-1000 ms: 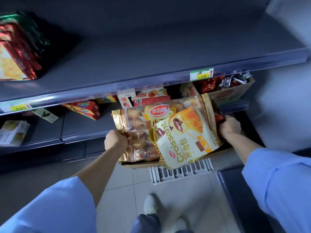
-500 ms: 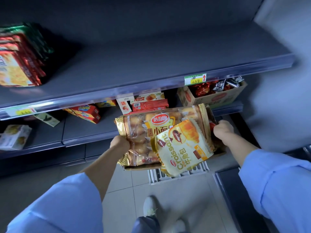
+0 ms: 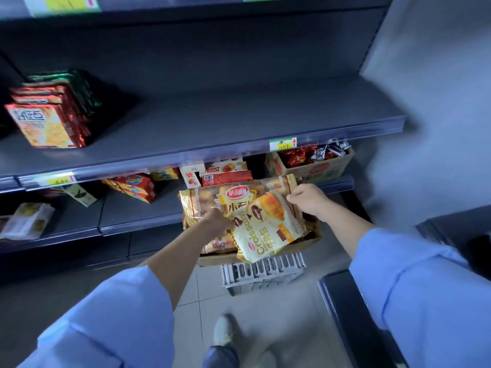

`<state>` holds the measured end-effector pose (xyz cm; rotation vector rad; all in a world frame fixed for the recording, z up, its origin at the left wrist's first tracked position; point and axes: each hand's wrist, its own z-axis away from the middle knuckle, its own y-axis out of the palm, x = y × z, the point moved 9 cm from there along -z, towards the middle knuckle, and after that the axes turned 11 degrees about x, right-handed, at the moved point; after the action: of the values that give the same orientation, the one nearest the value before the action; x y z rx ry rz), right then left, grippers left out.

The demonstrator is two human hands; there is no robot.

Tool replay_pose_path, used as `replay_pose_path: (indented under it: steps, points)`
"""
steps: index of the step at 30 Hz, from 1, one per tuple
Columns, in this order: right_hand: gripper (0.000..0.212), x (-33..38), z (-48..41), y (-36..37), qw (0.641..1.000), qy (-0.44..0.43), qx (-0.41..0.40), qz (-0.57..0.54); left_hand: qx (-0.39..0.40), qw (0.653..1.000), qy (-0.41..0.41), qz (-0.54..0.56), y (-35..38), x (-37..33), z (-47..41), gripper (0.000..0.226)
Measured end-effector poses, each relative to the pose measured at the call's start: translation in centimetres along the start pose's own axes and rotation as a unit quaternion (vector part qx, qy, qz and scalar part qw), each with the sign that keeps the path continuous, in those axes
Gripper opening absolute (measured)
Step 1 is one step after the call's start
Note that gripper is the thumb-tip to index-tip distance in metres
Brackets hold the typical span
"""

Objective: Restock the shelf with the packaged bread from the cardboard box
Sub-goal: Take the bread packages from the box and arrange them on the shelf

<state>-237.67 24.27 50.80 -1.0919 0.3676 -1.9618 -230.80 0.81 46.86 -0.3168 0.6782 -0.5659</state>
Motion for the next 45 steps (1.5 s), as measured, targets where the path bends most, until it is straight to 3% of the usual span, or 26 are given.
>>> replay_pose_path:
  steps: [3,11,15,19,21,25,28,33,38,43,45]
  points:
    - [0.057,-0.4,-0.4,2.6,0.996,0.014,0.083,0.003,0.063,0.993,-0.010,0.101,2.3,0.5,-0.4,0.042]
    - [0.100,-2.2,-3.6,6.7,0.981,0.071,0.158,-0.086,0.117,0.963,-0.038,0.239,5.3,1.4,-3.2,0.043]
    - [0.111,-2.7,-4.8,6.9,0.968,0.101,0.160,-0.165,0.128,0.967,-0.014,0.222,4.2,0.0,-4.2,0.044]
    - [0.129,-0.6,-5.6,3.3,0.968,0.074,0.138,-0.194,0.080,0.980,0.053,0.174,0.0,-4.4,-4.4,0.075]
    - [0.136,0.4,-6.5,0.4,0.972,0.045,0.110,-0.205,0.064,0.976,0.105,0.182,-2.2,-7.8,-4.0,0.080]
    - [0.118,3.0,-5.9,-6.0,0.967,-0.017,0.073,-0.244,0.046,0.962,0.194,0.187,-5.6,-15.0,-3.2,0.062]
    - [0.095,3.9,-5.5,-11.9,0.985,-0.051,-0.010,-0.164,0.011,0.958,0.255,0.134,-7.3,-20.9,-2.5,0.054]
    - [0.094,5.3,-6.7,-19.3,0.989,-0.119,-0.052,-0.066,-0.033,0.942,0.323,0.084,-8.1,-29.7,-2.4,0.056]
    - [0.073,4.6,-10.6,-27.4,0.987,-0.125,-0.103,-0.014,-0.059,0.936,0.325,0.125,-7.2,-36.6,-4.7,0.062]
    - [0.069,3.8,-15.6,-36.3,0.974,-0.136,-0.176,0.043,-0.066,0.933,0.326,0.133,-5.8,-44.0,-8.5,0.027]
    - [0.069,4.0,-17.5,-39.3,0.965,-0.136,-0.204,0.087,-0.061,0.940,0.316,0.117,-5.4,-46.2,-10.5,0.031]
